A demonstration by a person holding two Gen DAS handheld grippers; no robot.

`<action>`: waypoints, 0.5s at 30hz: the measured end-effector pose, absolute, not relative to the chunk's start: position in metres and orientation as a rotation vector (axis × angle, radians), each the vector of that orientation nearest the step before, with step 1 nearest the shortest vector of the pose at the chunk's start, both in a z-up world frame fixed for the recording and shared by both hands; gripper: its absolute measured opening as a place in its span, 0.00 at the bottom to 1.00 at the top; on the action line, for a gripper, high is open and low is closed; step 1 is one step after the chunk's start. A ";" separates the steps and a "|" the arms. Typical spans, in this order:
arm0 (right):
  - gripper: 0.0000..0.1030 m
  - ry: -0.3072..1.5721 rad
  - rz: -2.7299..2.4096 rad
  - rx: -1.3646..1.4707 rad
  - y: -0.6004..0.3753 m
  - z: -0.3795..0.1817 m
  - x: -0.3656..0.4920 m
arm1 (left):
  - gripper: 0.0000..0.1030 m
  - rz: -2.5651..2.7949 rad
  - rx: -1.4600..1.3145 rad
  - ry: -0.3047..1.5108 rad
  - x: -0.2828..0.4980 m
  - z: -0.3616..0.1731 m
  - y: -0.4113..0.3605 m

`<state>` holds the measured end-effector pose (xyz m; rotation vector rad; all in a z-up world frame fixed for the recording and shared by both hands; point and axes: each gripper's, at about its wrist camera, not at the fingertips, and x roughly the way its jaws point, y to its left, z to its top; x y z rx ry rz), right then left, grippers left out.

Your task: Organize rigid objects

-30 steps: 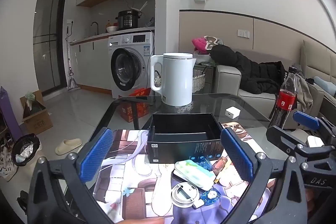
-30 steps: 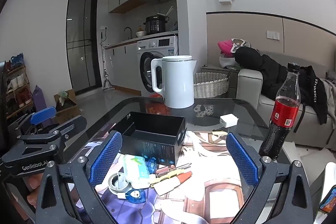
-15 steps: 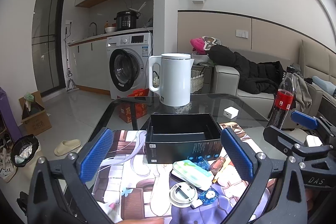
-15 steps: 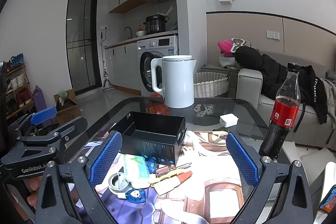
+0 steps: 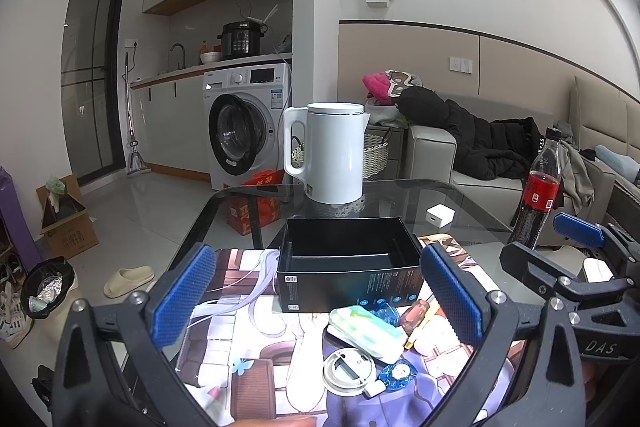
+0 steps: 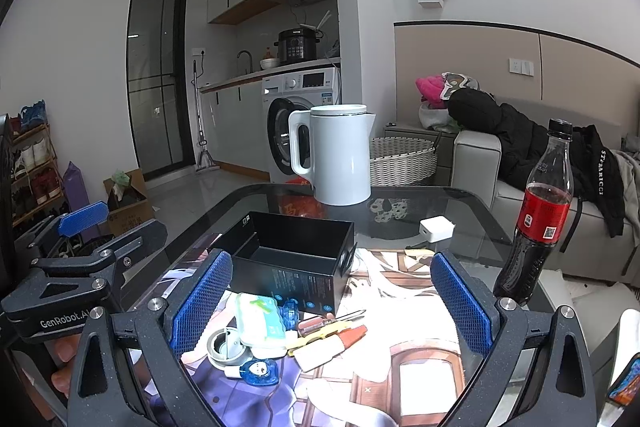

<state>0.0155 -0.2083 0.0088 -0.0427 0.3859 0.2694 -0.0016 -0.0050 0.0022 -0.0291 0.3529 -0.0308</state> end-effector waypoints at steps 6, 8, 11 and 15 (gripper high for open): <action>0.98 0.386 0.269 -0.043 -0.209 0.008 0.015 | 1.00 -0.030 -0.028 0.353 -0.002 0.002 -0.005; 0.98 0.386 0.269 -0.041 -0.209 0.008 0.015 | 1.00 -0.030 -0.029 0.353 -0.001 0.003 -0.005; 0.98 0.387 0.268 -0.043 -0.209 0.008 0.015 | 1.00 -0.030 -0.029 0.353 -0.002 0.002 -0.005; 0.98 0.387 0.269 -0.043 -0.209 0.008 0.015 | 1.00 -0.030 -0.029 0.352 -0.002 0.002 -0.005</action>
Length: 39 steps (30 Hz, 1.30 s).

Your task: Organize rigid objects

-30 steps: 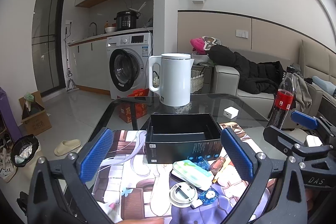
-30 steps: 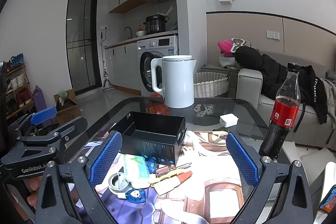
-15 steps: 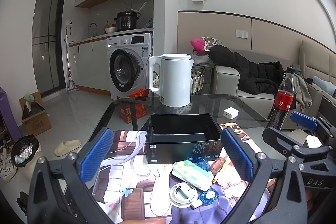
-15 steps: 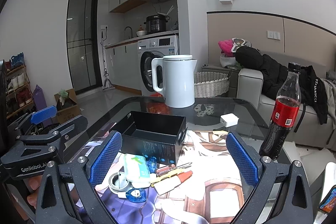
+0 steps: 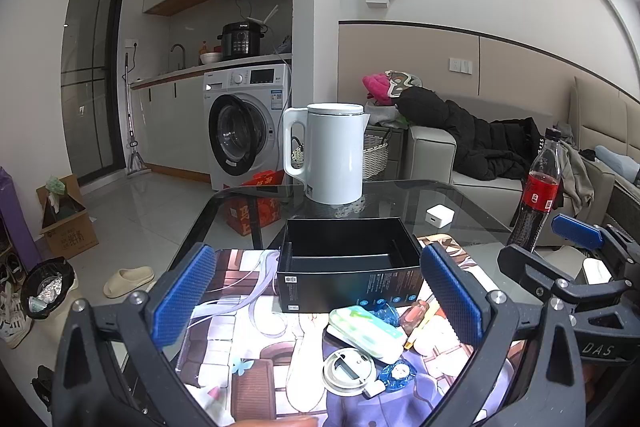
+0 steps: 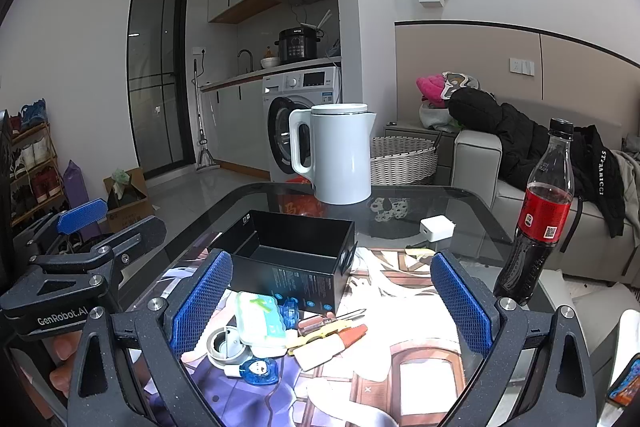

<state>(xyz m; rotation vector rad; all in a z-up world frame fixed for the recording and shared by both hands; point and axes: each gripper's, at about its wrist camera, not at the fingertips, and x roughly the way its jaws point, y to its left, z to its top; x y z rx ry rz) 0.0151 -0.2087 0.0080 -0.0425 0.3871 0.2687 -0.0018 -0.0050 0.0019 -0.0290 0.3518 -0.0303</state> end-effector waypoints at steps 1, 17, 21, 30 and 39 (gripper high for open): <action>0.98 0.386 0.268 -0.042 -0.209 0.008 0.015 | 1.00 -0.030 -0.029 0.352 -0.002 0.002 -0.005; 0.98 0.389 0.268 -0.044 -0.209 0.008 0.016 | 1.00 -0.032 -0.030 0.353 -0.002 0.003 -0.005; 0.98 0.388 0.268 -0.045 -0.208 0.008 0.015 | 1.00 -0.041 -0.056 0.368 -0.002 0.005 -0.003; 0.98 0.386 0.269 -0.036 -0.210 0.008 0.015 | 1.00 -0.081 -0.137 0.413 0.006 0.006 0.005; 0.98 0.404 0.260 -0.013 -0.216 0.010 0.019 | 1.00 -0.092 -0.079 0.446 0.012 0.006 -0.001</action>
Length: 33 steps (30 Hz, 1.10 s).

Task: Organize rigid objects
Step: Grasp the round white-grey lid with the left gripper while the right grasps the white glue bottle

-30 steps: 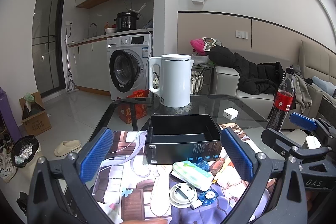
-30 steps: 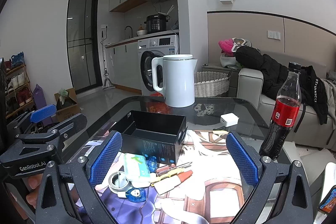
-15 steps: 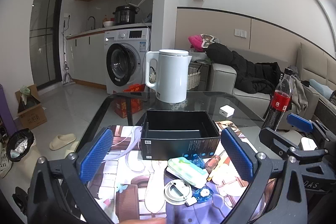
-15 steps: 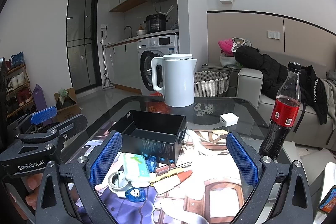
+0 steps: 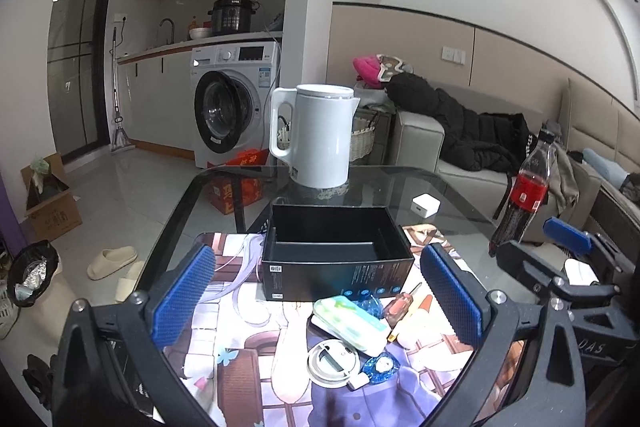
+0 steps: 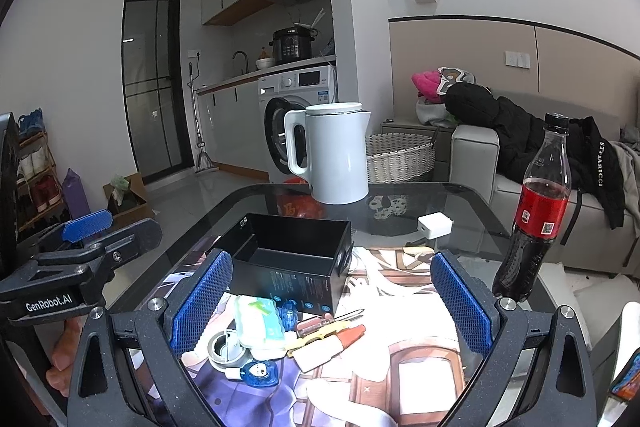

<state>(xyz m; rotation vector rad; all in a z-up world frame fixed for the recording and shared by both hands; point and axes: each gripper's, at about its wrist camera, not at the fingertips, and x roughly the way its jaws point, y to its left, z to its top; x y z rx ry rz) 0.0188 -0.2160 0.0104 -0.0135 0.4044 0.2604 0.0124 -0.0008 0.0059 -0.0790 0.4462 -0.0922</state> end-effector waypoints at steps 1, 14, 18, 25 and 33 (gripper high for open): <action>0.98 0.412 0.264 -0.013 -0.216 0.011 0.021 | 1.00 -0.094 -0.080 0.462 0.015 0.005 -0.001; 0.98 0.717 0.240 -0.015 -0.224 -0.006 0.099 | 1.00 0.021 -0.055 0.741 0.070 -0.015 0.012; 0.94 0.887 0.244 0.008 -0.225 -0.035 0.125 | 1.00 -0.054 -0.029 0.876 0.082 -0.041 0.007; 0.78 1.070 0.267 -0.019 -0.211 -0.084 0.140 | 0.94 -0.115 0.049 1.025 0.092 -0.076 -0.017; 0.71 1.155 0.261 -0.035 -0.203 -0.105 0.147 | 0.90 -0.130 0.071 1.105 0.102 -0.099 -0.024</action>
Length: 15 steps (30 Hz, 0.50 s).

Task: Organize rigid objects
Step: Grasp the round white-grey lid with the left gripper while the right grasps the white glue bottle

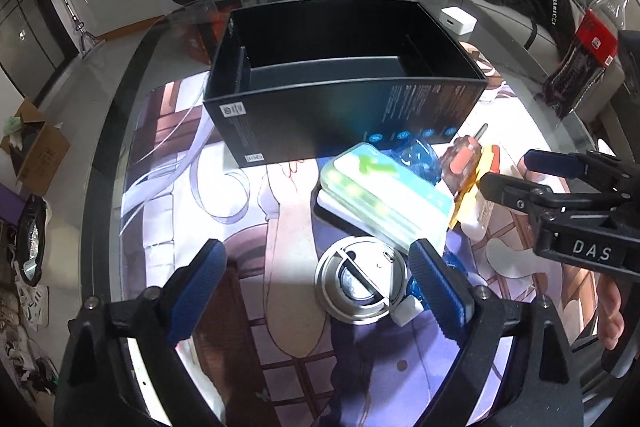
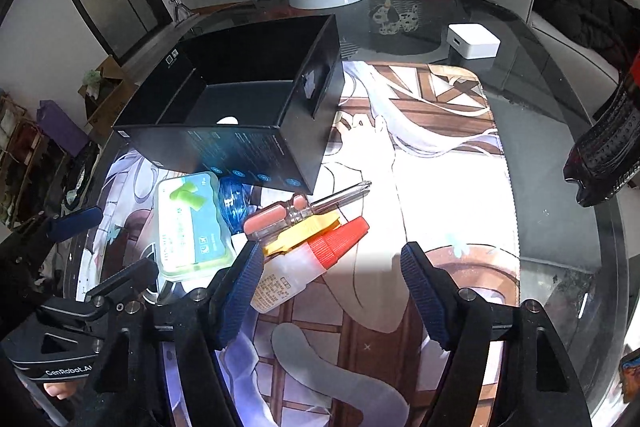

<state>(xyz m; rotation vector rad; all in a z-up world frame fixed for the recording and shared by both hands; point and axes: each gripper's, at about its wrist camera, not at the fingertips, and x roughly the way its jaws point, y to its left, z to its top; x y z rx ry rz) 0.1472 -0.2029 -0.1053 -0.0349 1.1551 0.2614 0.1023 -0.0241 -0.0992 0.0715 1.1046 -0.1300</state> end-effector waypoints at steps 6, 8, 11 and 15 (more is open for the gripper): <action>0.71 1.192 0.271 -0.036 -0.198 -0.116 0.150 | 0.80 -0.153 0.093 1.139 0.101 -0.107 -0.028; 0.71 1.206 0.274 -0.041 -0.196 -0.119 0.149 | 0.81 -0.157 0.098 1.149 0.101 -0.111 -0.029; 0.66 1.196 0.267 -0.091 -0.192 -0.119 0.146 | 0.79 -0.168 0.086 1.151 0.101 -0.111 -0.027; 0.52 1.186 0.260 -0.164 -0.188 -0.119 0.140 | 0.72 -0.190 0.077 1.158 0.100 -0.110 -0.028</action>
